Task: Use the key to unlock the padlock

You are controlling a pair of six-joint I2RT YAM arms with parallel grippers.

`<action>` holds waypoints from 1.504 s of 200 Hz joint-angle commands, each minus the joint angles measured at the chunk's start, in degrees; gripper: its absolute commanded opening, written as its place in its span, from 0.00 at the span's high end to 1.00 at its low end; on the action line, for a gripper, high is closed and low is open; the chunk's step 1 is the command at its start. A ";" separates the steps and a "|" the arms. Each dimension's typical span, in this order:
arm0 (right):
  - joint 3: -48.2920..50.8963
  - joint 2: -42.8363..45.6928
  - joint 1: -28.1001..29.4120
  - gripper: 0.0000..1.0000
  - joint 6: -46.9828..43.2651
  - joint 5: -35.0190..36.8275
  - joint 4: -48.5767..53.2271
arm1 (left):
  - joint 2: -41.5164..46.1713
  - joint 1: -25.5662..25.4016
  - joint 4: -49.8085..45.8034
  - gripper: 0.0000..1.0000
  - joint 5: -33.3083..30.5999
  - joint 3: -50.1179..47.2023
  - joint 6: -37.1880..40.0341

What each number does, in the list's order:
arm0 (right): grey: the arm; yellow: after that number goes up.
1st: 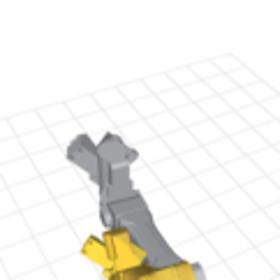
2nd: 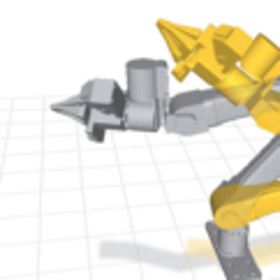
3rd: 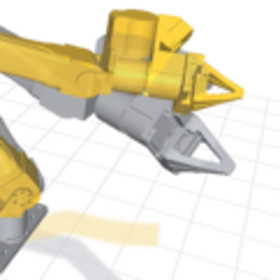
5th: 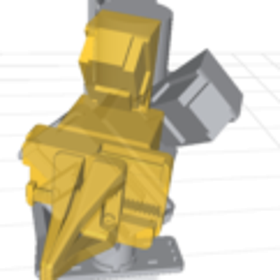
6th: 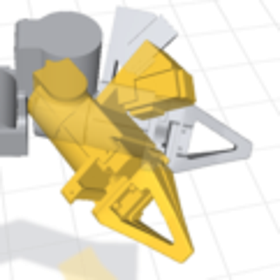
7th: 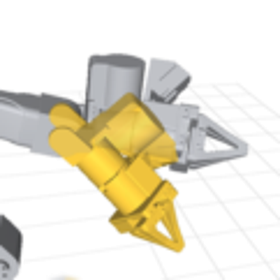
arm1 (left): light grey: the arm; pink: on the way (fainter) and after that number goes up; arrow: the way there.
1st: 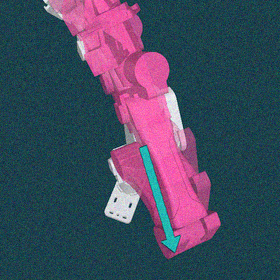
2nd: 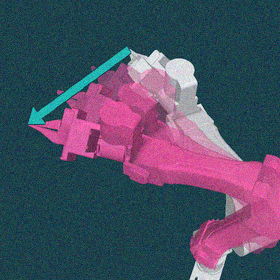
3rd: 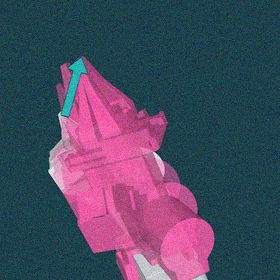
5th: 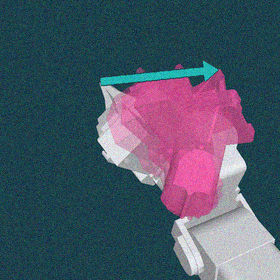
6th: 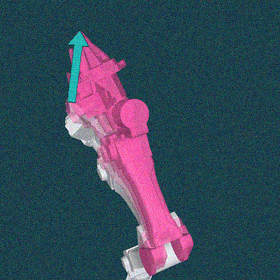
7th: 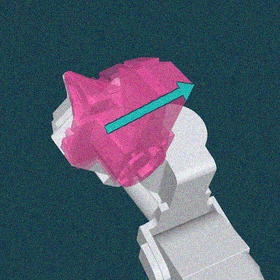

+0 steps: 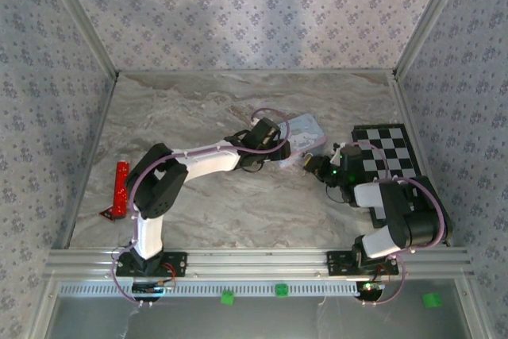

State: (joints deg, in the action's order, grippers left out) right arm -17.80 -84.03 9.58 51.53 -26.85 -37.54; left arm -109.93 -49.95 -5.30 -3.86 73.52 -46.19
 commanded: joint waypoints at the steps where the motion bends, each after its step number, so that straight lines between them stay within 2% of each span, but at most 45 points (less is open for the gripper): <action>1: 0.92 0.56 -0.58 1.00 3.82 0.23 -5.32 | -1.00 -0.45 -4.29 0.31 0.84 -1.56 0.26; 77: 0.84 0.67 -1.86 1.00 5.47 0.92 -4.75 | 0.31 0.75 -4.10 0.31 -0.09 -3.51 -0.51; 147: 1.28 3.53 -2.47 1.00 3.98 1.88 -1.19 | 3.33 2.71 -4.06 0.30 1.62 -4.59 -0.19; 186: 1.76 5.50 -2.37 1.00 6.17 2.76 -1.20 | 4.33 2.79 -2.70 0.29 3.19 -5.05 -0.89; 218: 0.16 7.17 -1.67 1.00 4.16 2.71 2.11 | 6.13 2.69 -0.93 0.30 4.25 -6.65 -2.39; 263: -0.22 15.04 -1.43 1.00 -4.02 8.54 14.74 | 11.16 2.50 -0.59 0.28 3.51 -10.02 -1.83; 284: -0.79 15.87 -0.30 1.00 -7.44 8.82 15.87 | 11.93 2.44 -0.01 0.27 3.54 -11.08 -1.54; 301: -0.41 12.94 -0.23 1.00 -5.24 6.25 12.48 | 11.26 2.00 0.46 0.27 3.84 -10.88 -1.80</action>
State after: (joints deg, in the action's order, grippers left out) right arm -16.69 -69.04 8.80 48.01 -19.90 -24.53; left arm -99.77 -47.62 -5.32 -0.47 62.54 -48.07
